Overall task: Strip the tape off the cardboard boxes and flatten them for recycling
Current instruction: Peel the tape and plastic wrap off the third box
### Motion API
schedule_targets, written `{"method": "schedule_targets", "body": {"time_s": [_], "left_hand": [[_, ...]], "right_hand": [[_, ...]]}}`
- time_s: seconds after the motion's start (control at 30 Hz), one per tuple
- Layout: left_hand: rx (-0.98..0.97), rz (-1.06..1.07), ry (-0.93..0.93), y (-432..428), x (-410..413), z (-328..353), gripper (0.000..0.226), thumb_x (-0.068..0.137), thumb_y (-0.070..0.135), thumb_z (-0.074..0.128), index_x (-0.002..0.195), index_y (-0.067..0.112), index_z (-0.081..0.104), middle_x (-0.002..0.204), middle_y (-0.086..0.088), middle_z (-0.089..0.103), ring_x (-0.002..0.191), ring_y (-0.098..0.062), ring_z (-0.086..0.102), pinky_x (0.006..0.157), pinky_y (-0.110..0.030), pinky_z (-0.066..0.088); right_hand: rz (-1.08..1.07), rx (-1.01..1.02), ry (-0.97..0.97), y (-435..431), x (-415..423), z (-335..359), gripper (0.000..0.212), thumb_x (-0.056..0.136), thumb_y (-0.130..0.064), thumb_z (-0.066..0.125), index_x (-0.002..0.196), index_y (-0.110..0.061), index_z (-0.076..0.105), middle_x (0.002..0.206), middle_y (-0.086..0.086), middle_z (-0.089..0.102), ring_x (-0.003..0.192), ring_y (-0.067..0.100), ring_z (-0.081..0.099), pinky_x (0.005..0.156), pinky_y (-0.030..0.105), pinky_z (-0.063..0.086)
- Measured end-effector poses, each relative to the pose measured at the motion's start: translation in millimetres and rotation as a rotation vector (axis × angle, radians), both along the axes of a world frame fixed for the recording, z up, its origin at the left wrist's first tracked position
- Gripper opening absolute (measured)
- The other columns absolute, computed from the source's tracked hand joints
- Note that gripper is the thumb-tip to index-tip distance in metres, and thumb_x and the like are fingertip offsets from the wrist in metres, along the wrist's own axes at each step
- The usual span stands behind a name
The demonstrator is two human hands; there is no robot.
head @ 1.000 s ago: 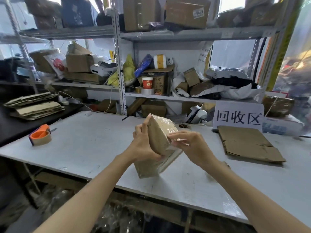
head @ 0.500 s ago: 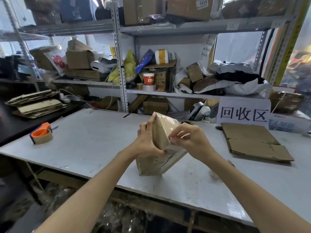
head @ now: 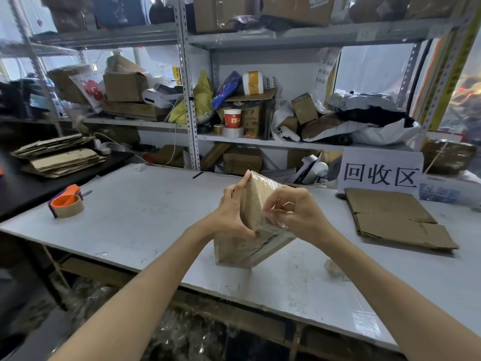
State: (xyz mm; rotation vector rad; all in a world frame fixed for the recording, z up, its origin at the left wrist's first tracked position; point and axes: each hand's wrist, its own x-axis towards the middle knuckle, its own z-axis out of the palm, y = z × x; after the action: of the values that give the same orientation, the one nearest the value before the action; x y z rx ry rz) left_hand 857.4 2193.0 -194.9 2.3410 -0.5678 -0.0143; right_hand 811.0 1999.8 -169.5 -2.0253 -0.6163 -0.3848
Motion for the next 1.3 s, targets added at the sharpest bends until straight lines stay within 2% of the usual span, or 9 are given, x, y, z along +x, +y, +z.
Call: {"method": "schedule_targets", "body": {"time_s": [0.17, 0.27, 0.43, 0.6, 0.73, 0.93, 1.1, 1.2, 1.3], "left_hand": [[0.006, -0.019, 0.026, 3.2, -0.8, 4.5, 0.137, 0.066, 0.025, 0.09, 0.147, 0.052, -0.018, 0.152, 0.006, 0.006, 0.141, -0.029, 0.02, 0.116, -0.052, 0.034], [0.014, -0.032, 0.025, 0.9, -2.2, 5.8, 0.138, 0.067, 0.021, 0.09, 0.147, 0.051, -0.019, 0.153, 0.005, 0.005, 0.142, -0.03, 0.019, 0.116, -0.051, 0.034], [0.023, -0.027, 0.011, -3.4, -1.4, 6.1, 0.136, 0.068, 0.021, 0.088, 0.148, 0.049, -0.018, 0.153, 0.004, 0.006, 0.142, -0.029, 0.018, 0.116, -0.052, 0.033], [0.032, -0.024, 0.019, -2.8, -0.8, 6.6, 0.137, 0.068, 0.022, 0.088, 0.149, 0.048, -0.02, 0.153, 0.004, 0.005, 0.143, -0.03, 0.017, 0.117, -0.051, 0.032], [0.05, -0.041, 0.017, -5.4, -0.1, 7.0, 0.138, 0.065, 0.025, 0.089, 0.149, 0.049, -0.019, 0.152, 0.006, 0.006, 0.142, -0.029, 0.017, 0.117, -0.05, 0.031], [0.037, -0.044, 0.003, -8.2, 1.7, 3.8, 0.138, 0.057, 0.033, 0.086, 0.148, 0.053, -0.017, 0.149, 0.01, 0.01, 0.139, -0.026, 0.02, 0.115, -0.049, 0.034], [-0.049, 0.031, -0.021, -10.4, 2.8, 1.9, 0.135, 0.053, 0.035, 0.087, 0.146, 0.059, -0.008, 0.14, 0.008, 0.018, 0.134, -0.025, 0.026, 0.112, -0.044, 0.037], [-0.05, 0.008, -0.024, -15.4, 2.9, 1.6, 0.135, 0.05, 0.037, 0.086, 0.144, 0.063, -0.006, 0.135, 0.01, 0.02, 0.13, -0.024, 0.028, 0.11, -0.046, 0.039], [-0.044, -0.017, -0.031, -17.8, 3.9, 2.7, 0.135, 0.049, 0.035, 0.087, 0.145, 0.062, -0.004, 0.136, 0.008, 0.021, 0.129, -0.024, 0.029, 0.11, -0.048, 0.041]], "right_hand": [[0.054, -0.043, 0.038, -1.5, 1.3, 4.4, 0.01, 0.073, 0.004, 0.077, 0.075, -0.003, 0.069, 0.077, 0.008, 0.064, 0.068, 0.012, 0.059, 0.067, 0.027, 0.054], [0.032, -0.156, 0.04, 0.6, 3.6, 6.3, 0.017, 0.075, 0.005, 0.073, 0.072, -0.009, 0.065, 0.077, 0.002, 0.058, 0.067, 0.006, 0.051, 0.065, 0.022, 0.046], [-0.027, -0.167, 0.065, 1.2, 2.6, -0.4, 0.036, 0.08, 0.008, 0.064, 0.066, -0.024, 0.054, 0.083, -0.002, 0.052, 0.073, 0.012, 0.048, 0.068, 0.024, 0.045], [0.035, -0.029, 0.032, -4.1, 0.1, -1.6, 0.019, 0.076, 0.007, 0.072, 0.075, -0.01, 0.063, 0.076, 0.005, 0.064, 0.067, 0.011, 0.055, 0.065, 0.024, 0.05], [0.046, -0.021, 0.059, -6.6, 0.1, -1.0, 0.017, 0.075, 0.011, 0.069, 0.071, -0.005, 0.066, 0.073, 0.003, 0.061, 0.064, 0.005, 0.054, 0.061, 0.019, 0.046], [-0.013, -0.141, 0.059, -4.5, 1.0, -4.5, 0.038, 0.076, 0.017, 0.053, 0.066, -0.019, 0.053, 0.079, -0.004, 0.049, 0.074, 0.014, 0.046, 0.066, 0.024, 0.042], [-0.153, -0.162, 0.0, -9.9, 2.4, -9.3, 0.038, 0.081, 0.013, 0.049, 0.068, -0.022, 0.046, 0.075, 0.0, 0.054, 0.076, 0.021, 0.05, 0.064, 0.032, 0.044], [-0.155, -0.192, 0.034, -14.9, 2.4, -10.9, 0.031, 0.083, 0.009, 0.049, 0.071, -0.02, 0.048, 0.077, 0.002, 0.058, 0.075, 0.021, 0.052, 0.064, 0.035, 0.044], [-0.13, -0.232, 0.076, -19.7, 2.9, -8.3, 0.036, 0.081, 0.008, 0.049, 0.068, -0.025, 0.045, 0.076, 0.001, 0.059, 0.073, 0.02, 0.05, 0.065, 0.038, 0.043]]}}
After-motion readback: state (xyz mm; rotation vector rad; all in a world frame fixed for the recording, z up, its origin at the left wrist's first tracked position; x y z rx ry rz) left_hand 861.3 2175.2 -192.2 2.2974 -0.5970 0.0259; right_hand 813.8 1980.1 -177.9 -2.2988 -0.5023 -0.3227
